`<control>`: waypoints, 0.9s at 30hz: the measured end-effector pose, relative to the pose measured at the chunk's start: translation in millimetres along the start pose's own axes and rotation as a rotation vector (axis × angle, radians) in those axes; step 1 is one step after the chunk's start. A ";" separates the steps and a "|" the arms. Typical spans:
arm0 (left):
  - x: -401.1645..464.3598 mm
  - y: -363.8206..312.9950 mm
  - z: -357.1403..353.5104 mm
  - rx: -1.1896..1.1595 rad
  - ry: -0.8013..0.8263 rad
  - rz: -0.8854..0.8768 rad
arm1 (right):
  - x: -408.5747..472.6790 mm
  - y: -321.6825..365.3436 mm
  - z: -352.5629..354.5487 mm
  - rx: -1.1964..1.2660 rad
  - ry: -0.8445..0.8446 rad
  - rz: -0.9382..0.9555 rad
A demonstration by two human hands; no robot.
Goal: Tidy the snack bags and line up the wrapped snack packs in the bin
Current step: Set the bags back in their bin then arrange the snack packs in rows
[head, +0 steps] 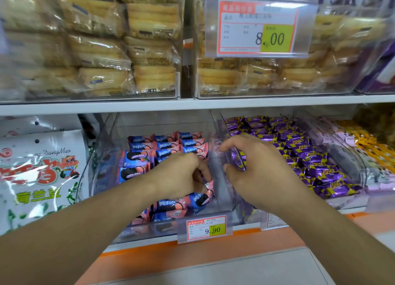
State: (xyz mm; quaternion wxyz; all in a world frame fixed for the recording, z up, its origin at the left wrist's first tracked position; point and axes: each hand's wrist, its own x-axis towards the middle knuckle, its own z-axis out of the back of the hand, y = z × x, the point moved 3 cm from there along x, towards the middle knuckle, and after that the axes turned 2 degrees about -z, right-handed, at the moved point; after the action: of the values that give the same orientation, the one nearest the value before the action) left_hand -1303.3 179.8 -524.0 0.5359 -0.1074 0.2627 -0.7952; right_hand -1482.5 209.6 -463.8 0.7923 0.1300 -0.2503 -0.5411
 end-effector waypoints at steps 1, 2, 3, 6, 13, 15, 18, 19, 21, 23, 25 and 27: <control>0.7 0.9 0.1 -0.009 -0.004 0.001 | -0.1 0.3 0.3 0.005 0.001 -0.001; 0.7 1.1 -0.4 -0.009 0.000 -0.004 | -0.1 0.7 0.4 0.005 0.001 0.000; 0.4 1.6 -1.0 0.005 0.005 -0.014 | -0.2 1.1 0.6 0.003 0.000 0.001; -3.2 -1.0 -2.3 0.106 -0.018 -0.063 | -0.6 1.5 0.9 -0.003 -0.005 0.000; -11.3 -8.7 -0.7 0.250 0.035 -0.096 | -0.7 -0.1 0.1 0.004 -0.005 -0.010; -10.5 -8.6 0.2 0.245 0.048 -0.087 | -0.9 -0.1 0.0 0.001 -0.007 -0.005; -5.9 -9.9 3.2 0.210 -0.038 -0.099 | -1.0 1.1 0.4 0.004 -0.023 0.007; -3.0 -8.9 3.9 0.218 -0.082 -0.115 | -1.0 1.5 0.8 0.007 -0.029 0.010; 2.5 -4.3 4.2 0.257 -0.160 -0.123 | -0.8 2.0 0.8 0.011 -0.032 0.013; 5.7 2.1 3.1 0.287 -0.215 -0.105 | -0.8 1.6 0.8 0.011 -0.026 0.009; 5.6 6.1 0.6 0.331 -0.265 -0.105 | -0.9 1.0 0.7 0.006 -0.019 0.006; 4.6 8.4 -2.8 0.390 -0.293 -0.123 | -0.6 0.8 0.1 0.000 -0.015 0.006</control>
State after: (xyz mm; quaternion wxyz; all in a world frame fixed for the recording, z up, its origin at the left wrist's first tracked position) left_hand -1299.7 174.0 -531.4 0.5294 -0.1321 0.0166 -0.8379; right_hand -1482.1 210.5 -463.5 0.7919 0.1251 -0.2567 -0.5398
